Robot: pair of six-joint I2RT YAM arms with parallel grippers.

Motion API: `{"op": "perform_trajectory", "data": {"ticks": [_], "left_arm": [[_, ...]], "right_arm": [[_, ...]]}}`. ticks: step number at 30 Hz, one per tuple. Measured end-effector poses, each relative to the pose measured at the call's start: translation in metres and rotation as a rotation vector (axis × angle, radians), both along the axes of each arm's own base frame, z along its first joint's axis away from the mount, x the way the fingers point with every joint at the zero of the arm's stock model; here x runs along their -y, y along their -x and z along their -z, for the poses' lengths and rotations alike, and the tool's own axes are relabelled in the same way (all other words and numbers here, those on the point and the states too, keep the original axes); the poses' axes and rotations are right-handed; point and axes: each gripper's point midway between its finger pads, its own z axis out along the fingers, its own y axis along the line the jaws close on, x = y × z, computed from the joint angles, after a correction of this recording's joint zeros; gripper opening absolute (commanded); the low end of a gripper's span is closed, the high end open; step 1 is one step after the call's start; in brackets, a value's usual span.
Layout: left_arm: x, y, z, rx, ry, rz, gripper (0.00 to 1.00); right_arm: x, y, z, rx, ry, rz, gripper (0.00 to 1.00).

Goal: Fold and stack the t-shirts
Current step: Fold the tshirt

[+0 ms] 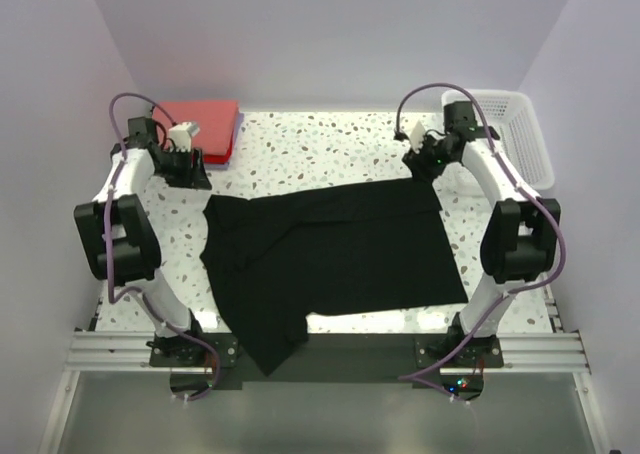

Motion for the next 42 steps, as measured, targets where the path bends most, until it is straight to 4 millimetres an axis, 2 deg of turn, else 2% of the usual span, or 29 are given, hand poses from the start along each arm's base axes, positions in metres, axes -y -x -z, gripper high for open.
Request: {"op": "perform_trajectory", "data": {"ticks": [3, 6, 9, 12, 17, 20, 23, 25, 27, 29, 32, 35, 39, 42], "left_arm": [[-0.002, -0.02, 0.019, -0.053, 0.059, -0.097, 0.52], [-0.002, -0.032, 0.036, -0.104, 0.109, -0.182, 0.51], [-0.003, -0.035, 0.047, -0.15, 0.149, -0.26, 0.52], [-0.011, -0.036, 0.049, -0.181, 0.203, -0.346, 0.52], [-0.031, -0.025, 0.059, -0.224, 0.289, -0.468, 0.52], [-0.029, -0.009, 0.07, -0.278, 0.337, -0.493, 0.5], [-0.024, -0.004, 0.073, -0.294, 0.355, -0.477, 0.44], [-0.024, -0.004, 0.072, -0.28, 0.351, -0.451, 0.42], [-0.026, -0.008, 0.073, -0.268, 0.338, -0.418, 0.39], [-0.031, -0.014, 0.079, -0.249, 0.316, -0.377, 0.36], [-0.033, -0.016, 0.088, -0.255, 0.298, -0.317, 0.34], [-0.033, -0.015, 0.087, -0.242, 0.29, -0.25, 0.37], [-0.029, -0.013, 0.086, -0.214, 0.292, -0.182, 0.41], [-0.025, -0.012, 0.085, -0.203, 0.297, -0.141, 0.41]], "right_arm": [[-0.025, -0.019, 0.01, -0.006, -0.007, 0.015, 0.46], [-0.041, -0.031, 0.039, -0.046, 0.012, 0.033, 0.43], [-0.042, -0.035, 0.07, -0.103, 0.046, 0.064, 0.43], [-0.035, -0.04, 0.088, -0.135, 0.077, 0.101, 0.4], [-0.028, -0.045, 0.09, -0.129, 0.1, 0.129, 0.38], [-0.028, -0.046, 0.088, -0.124, 0.104, 0.132, 0.39], [-0.038, -0.044, 0.086, -0.134, 0.055, 0.123, 0.44], [-0.054, -0.042, 0.079, -0.141, 0.001, 0.109, 0.47], [-0.079, -0.041, 0.064, -0.134, -0.06, 0.084, 0.5], [-0.115, -0.042, 0.042, -0.109, -0.131, 0.035, 0.53], [-0.187, -0.033, 0.006, -0.072, -0.243, -0.083, 0.56], [-0.254, -0.009, -0.018, -0.056, -0.321, -0.213, 0.58], [-0.318, 0.032, -0.025, -0.068, -0.37, -0.356, 0.59], [-0.353, 0.058, -0.02, -0.089, -0.383, -0.431, 0.6]]}}
